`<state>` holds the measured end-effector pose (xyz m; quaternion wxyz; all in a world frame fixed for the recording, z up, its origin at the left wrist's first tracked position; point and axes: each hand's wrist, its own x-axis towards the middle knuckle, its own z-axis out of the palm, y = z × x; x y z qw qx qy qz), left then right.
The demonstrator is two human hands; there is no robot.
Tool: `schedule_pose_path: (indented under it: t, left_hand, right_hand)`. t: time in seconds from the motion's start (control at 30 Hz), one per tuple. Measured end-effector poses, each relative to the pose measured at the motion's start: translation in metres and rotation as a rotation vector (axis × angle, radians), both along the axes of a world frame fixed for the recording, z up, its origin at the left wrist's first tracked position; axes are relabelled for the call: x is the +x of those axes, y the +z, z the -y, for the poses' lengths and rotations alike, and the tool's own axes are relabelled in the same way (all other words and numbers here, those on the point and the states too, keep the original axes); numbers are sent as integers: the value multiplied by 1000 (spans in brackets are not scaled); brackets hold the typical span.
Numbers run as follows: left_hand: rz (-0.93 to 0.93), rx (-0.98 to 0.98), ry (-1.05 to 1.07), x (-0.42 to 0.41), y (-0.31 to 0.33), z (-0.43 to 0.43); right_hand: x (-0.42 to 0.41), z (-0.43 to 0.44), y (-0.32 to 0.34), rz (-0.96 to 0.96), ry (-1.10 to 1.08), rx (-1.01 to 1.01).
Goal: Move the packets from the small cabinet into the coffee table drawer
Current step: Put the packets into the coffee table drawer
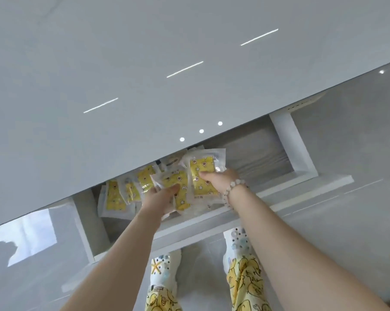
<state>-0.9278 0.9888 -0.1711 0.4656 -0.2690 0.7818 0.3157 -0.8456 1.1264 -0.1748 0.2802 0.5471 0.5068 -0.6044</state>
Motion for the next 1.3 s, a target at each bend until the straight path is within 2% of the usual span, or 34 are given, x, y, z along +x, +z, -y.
schedule_pose_path:
  t: [0.27, 0.4, 0.57, 0.77, 0.93, 1.17, 1.3]
  left_hand:
    - [-95, -95, -85, -9, -66, -4]
    - [-151, -157, -155, -6, -71, -10]
    - [-210, -170, -363, 4, -70, -27]
    - [-188, -205, -521, 25, -78, -42]
    - [-234, -208, -506, 24, -79, -44]
    - [-248, -206, -665, 20, -71, -43]
    - [-294, -195, -681, 23, -54, -50]
  right_hand:
    - [-20, 1, -58, 55, 81, -66]
    - [-15, 1, -61, 68, 26, 128]
    - [-8, -9, -65, 99, 18, 274]
    - [13, -22, -74, 260, 253, 471]
    - [24, -22, -80, 369, 306, 591]
    - [20, -14, -80, 419, 328, 562]
    - [20, -14, -68, 393, 555, 701]
